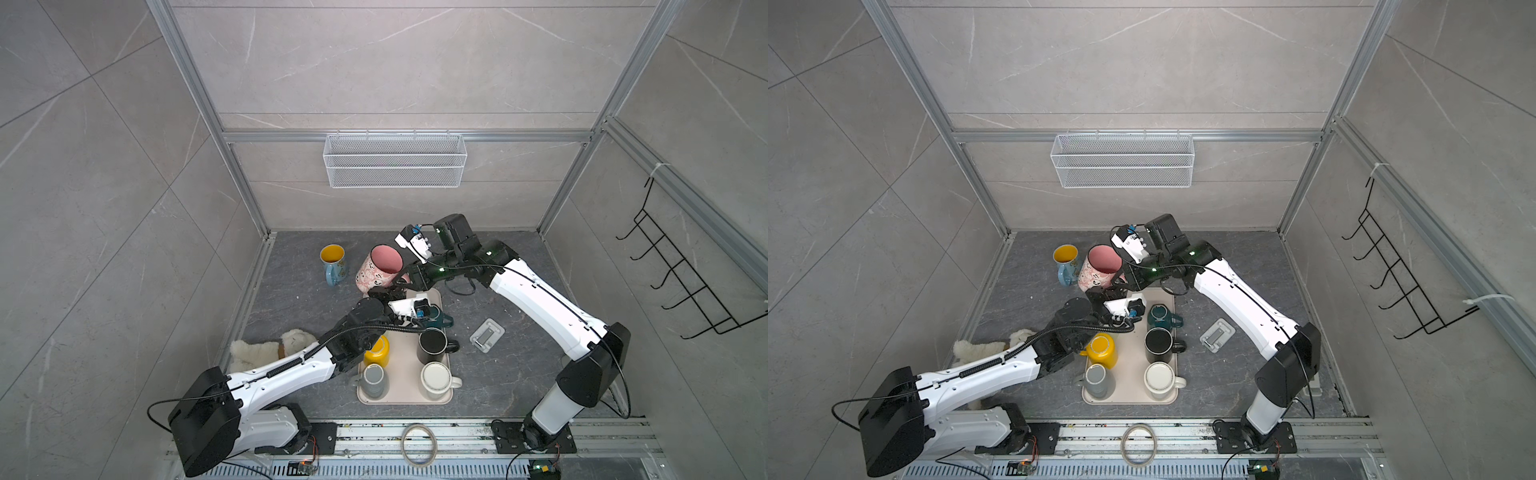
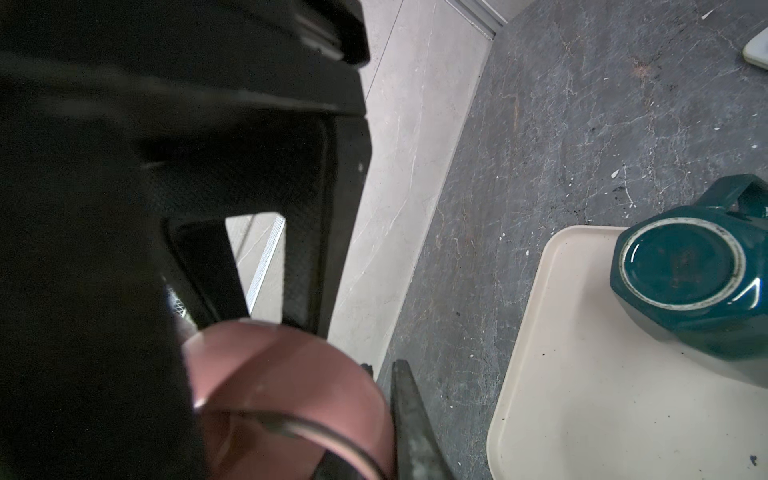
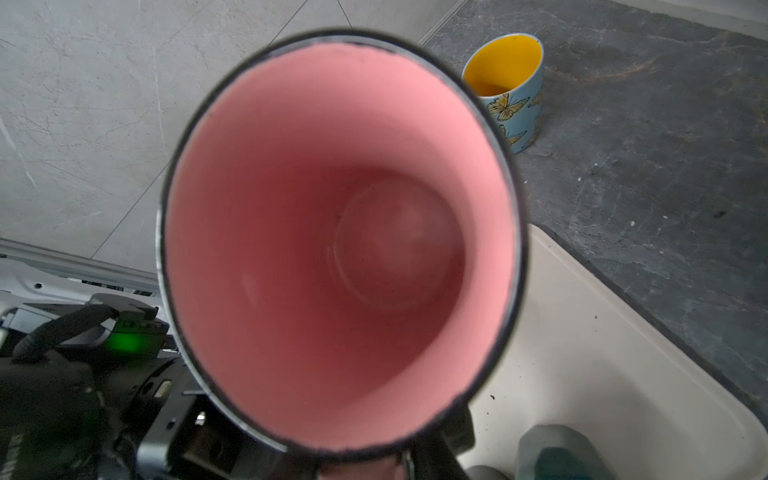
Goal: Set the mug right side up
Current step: 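Grip the pink mug's rim with the right gripper while the left holds the handle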
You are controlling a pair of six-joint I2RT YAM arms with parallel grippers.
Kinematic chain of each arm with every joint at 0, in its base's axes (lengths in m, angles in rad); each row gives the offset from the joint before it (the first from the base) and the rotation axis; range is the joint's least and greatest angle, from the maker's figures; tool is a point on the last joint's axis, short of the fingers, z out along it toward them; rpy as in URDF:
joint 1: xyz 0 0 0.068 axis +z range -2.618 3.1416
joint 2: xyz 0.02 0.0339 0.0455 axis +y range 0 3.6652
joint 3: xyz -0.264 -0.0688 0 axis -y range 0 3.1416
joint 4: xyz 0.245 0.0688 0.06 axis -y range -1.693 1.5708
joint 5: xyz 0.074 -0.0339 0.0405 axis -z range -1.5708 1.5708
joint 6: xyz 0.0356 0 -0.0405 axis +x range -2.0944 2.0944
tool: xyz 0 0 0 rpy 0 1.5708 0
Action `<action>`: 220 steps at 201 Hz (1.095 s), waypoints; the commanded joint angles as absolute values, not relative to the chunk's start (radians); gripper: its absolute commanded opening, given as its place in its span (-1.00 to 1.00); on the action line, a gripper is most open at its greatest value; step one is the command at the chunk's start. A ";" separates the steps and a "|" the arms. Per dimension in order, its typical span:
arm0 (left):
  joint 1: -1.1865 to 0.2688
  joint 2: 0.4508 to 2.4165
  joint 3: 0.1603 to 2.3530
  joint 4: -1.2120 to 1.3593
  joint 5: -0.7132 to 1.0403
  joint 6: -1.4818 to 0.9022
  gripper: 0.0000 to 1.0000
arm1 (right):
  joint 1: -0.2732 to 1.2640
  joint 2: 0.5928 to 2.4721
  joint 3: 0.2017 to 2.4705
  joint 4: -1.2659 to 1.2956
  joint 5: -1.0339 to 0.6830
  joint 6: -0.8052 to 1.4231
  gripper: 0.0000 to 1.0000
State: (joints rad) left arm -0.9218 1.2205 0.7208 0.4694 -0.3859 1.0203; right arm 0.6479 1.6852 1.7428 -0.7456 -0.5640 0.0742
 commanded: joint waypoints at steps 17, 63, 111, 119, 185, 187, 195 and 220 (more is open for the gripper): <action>-0.934 1.192 0.790 0.654 -0.390 1.037 -1.00 | 0.644 1.706 1.759 -0.761 -0.557 0.096 -1.00; -0.934 1.191 0.811 0.611 -0.435 0.998 -0.61 | 0.644 1.684 1.727 -0.727 -0.534 0.114 -1.00; -0.934 1.184 0.811 0.596 -0.466 0.984 -0.11 | 0.644 1.651 1.691 -0.681 -0.455 0.146 -1.00; -0.934 1.182 0.810 0.595 -0.497 0.984 -0.09 | 0.644 1.646 1.686 -0.673 -0.441 0.155 -1.00; -0.934 1.126 0.777 0.554 -0.548 0.991 0.10 | 0.644 1.627 1.682 -0.610 -0.275 0.224 -1.00; -0.933 1.123 0.776 0.553 -0.550 0.991 0.10 | 0.643 1.627 1.682 -0.607 -0.272 0.225 -1.00; -0.933 1.110 0.770 0.542 -0.554 0.988 0.12 | 0.644 1.633 1.686 -0.599 -0.265 0.226 -1.00; -0.934 1.070 0.764 0.496 -0.575 0.973 0.16 | 0.643 1.678 1.734 -0.596 -0.240 0.242 -1.00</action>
